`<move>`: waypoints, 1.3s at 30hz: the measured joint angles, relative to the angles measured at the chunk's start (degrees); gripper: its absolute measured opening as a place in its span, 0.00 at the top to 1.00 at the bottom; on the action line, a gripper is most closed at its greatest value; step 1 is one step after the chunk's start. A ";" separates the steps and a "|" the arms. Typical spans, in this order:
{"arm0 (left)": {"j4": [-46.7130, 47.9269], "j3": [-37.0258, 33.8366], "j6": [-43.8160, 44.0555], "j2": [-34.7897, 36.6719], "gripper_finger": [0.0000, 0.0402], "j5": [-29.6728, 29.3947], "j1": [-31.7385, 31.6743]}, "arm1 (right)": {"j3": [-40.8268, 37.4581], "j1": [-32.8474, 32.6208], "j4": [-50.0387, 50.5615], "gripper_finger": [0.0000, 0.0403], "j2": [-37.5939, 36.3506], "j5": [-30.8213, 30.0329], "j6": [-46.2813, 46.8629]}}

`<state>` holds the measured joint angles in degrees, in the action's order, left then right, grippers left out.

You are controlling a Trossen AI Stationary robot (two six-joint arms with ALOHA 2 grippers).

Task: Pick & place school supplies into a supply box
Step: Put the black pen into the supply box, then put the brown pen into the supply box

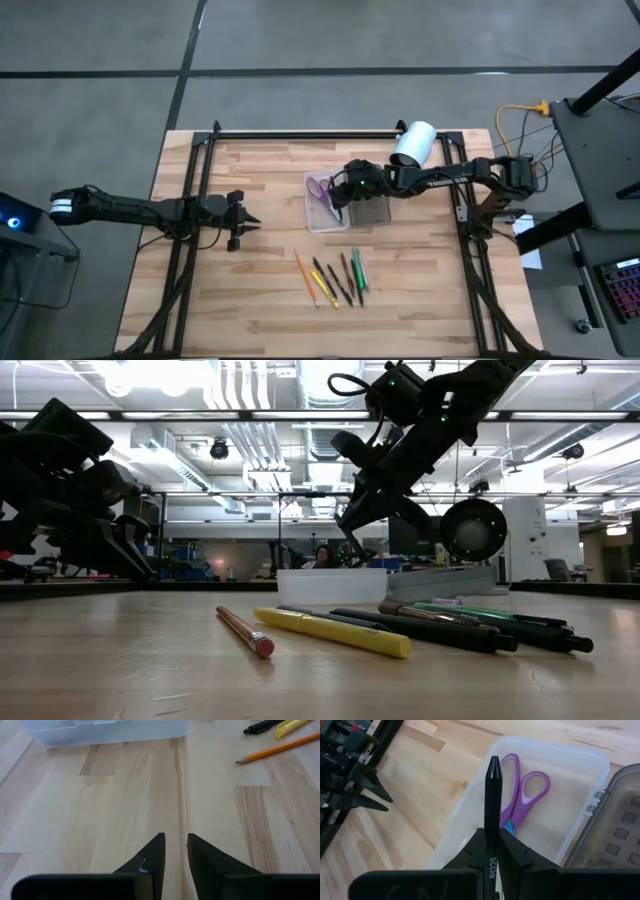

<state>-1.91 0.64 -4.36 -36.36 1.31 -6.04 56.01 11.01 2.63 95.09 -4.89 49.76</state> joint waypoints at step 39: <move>0.00 0.00 0.00 0.00 0.83 0.00 0.00 | -0.09 0.17 -0.07 0.84 -0.11 5.99 0.94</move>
<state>-1.91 0.64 -4.36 -36.36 1.31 -6.04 55.92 11.18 2.57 94.98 1.11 50.70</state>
